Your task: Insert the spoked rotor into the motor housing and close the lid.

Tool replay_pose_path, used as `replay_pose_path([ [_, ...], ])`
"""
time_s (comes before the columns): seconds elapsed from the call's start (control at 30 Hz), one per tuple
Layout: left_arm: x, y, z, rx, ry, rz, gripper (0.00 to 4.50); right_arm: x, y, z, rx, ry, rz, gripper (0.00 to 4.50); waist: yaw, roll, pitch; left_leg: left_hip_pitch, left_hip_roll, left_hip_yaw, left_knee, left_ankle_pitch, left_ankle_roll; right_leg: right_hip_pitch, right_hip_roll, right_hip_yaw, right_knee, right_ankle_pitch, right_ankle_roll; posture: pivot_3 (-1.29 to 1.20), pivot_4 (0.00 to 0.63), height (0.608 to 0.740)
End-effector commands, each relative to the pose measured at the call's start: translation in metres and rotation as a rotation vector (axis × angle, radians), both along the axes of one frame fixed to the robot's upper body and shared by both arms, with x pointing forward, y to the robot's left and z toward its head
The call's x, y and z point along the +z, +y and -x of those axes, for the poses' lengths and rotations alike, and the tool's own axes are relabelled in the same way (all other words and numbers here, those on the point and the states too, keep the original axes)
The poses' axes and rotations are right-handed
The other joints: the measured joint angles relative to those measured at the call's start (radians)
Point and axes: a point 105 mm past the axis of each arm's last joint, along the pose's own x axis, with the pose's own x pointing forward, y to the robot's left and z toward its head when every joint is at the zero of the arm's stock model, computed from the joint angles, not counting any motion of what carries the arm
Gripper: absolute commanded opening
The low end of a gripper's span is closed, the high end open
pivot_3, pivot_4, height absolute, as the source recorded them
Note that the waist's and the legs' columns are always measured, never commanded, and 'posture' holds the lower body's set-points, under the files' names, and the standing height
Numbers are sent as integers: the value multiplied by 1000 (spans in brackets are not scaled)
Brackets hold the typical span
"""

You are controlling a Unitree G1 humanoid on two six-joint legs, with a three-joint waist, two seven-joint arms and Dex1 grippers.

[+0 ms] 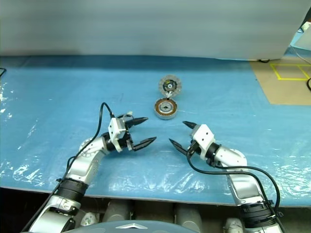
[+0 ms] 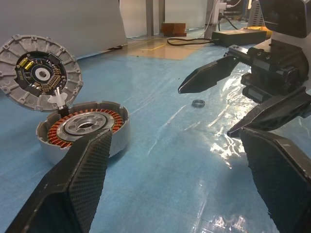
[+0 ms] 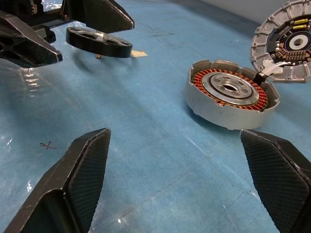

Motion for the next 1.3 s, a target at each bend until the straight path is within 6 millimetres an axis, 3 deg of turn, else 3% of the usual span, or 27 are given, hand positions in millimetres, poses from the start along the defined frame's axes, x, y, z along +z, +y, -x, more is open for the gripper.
replay_pose_path([
  [0.03, 7, -3, 1, -13, -28, 9, 4421, 6, 4, 1, 17, -34, -4, 4500, 0, 0, 0, 0, 0, 0, 0, 0, 0, 0, 0, 0, 0, 0, 0, 0, 150, 740],
  [1.1, 4, 0, 2, -12, -27, -2, 4421, 11, 3, -2, 9, -41, -13, 4500, 0, 0, 0, 0, 0, 0, 0, -1, -1, 0, 0, 0, 0, 0, 0, 0, 150, 740],
  [1.3, 4, 3, 2, -8, -27, -9, 4421, 24, 11, -6, 33, -52, -34, 4500, -1, 0, 0, 0, 0, 0, 0, 0, -1, 0, 0, 0, 0, 0, 0, 0, 150, 740],
])
